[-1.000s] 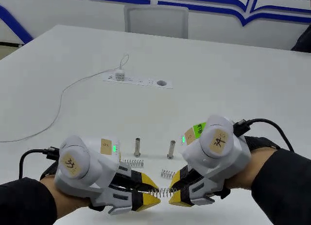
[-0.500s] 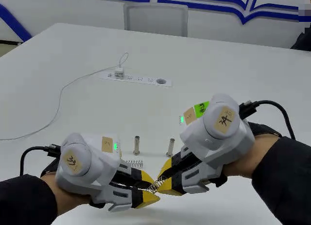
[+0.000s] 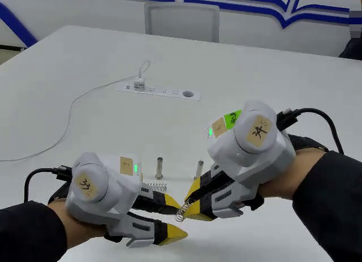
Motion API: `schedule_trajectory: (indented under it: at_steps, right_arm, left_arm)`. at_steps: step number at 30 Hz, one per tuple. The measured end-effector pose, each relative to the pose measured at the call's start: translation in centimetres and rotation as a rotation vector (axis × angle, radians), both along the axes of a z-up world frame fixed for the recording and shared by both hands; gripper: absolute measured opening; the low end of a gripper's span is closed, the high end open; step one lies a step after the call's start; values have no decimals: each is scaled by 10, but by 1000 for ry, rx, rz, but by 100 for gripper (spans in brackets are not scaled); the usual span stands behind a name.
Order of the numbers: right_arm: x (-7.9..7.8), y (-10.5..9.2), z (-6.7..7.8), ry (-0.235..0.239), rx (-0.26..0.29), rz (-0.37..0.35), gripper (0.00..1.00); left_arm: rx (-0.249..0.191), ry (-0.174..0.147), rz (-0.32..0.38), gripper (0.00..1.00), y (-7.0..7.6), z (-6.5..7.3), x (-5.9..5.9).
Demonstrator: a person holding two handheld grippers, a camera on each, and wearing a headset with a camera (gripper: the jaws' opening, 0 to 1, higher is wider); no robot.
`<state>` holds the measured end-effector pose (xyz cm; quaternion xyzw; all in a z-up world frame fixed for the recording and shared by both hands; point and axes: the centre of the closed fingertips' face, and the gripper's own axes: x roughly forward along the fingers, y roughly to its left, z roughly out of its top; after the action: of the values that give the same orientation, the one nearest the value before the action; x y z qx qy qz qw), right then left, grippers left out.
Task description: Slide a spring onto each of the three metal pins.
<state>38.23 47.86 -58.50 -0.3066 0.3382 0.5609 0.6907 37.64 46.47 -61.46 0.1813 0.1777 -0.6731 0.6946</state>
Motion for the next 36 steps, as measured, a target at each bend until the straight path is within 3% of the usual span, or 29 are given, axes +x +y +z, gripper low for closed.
schedule_trajectory:
  at_steps: [23, 32, 36]
  right_arm:
    - [40, -79, 22, -47, -99, -154, 12]
    - [62, -107, 35, -71, -144, -201, 12]
    - [73, -118, 34, -69, -175, -229, 12]
  left_arm:
    - [-49, 30, 202, 43, 47, 8, 28]
    - [-78, 43, 276, 47, 63, 11, 30]
    - [-80, 46, 291, 47, 67, 11, 29]
